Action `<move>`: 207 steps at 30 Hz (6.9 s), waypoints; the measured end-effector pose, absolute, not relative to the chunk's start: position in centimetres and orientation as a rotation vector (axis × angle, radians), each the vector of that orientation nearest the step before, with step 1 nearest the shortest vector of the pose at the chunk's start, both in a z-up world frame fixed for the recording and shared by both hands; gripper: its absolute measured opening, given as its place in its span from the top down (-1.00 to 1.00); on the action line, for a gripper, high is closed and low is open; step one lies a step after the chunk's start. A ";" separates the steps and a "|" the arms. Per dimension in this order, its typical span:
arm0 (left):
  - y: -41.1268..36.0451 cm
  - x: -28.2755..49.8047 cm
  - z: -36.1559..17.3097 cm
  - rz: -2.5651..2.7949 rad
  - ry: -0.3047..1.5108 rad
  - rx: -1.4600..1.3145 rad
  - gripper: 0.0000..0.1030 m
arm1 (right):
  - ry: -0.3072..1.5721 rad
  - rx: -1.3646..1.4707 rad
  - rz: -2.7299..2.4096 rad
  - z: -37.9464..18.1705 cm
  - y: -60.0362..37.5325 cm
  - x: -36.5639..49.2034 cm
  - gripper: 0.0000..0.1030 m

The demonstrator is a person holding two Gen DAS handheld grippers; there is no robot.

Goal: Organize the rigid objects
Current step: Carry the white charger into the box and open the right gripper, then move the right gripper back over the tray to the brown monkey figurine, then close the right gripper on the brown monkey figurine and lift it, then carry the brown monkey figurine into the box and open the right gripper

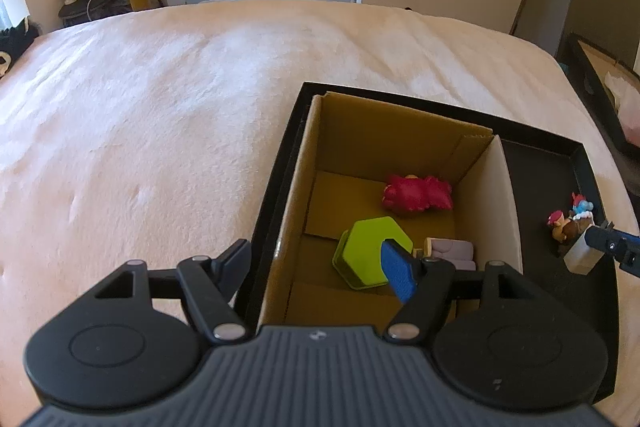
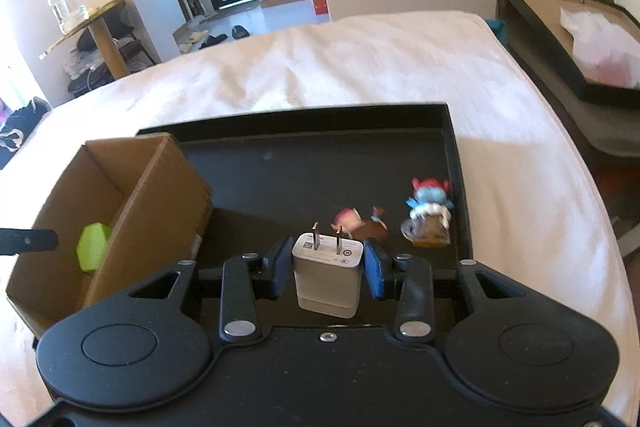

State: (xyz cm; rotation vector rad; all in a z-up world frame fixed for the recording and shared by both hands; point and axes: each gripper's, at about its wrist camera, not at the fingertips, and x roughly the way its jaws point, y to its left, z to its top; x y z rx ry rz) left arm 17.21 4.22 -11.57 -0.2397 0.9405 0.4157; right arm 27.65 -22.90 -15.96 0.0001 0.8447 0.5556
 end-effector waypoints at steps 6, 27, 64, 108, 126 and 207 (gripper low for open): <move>4.9 16.7 -11.2 0.419 0.929 -0.249 -0.37 | 0.804 -0.008 0.583 -13.8 -21.4 27.4 0.27; 6.9 14.6 -11.8 0.368 0.875 -0.294 -0.17 | 0.722 -0.022 0.694 -9.5 -14.4 25.0 0.27; 9.5 13.4 -14.2 0.279 0.840 -0.447 0.72 | 0.764 -0.100 0.786 -11.3 -4.7 22.9 0.21; 7.5 15.9 -11.7 0.375 0.872 -0.288 -0.01 | 0.792 0.111 0.591 -14.3 -19.7 24.8 -0.88; 5.5 17.8 -12.4 0.416 0.915 -0.227 -0.44 | 0.829 0.172 0.540 -18.1 -23.3 27.7 -0.71; 6.4 14.8 -14.6 0.370 0.905 -0.341 0.32 | 0.778 0.104 0.661 -10.8 -12.3 23.6 0.18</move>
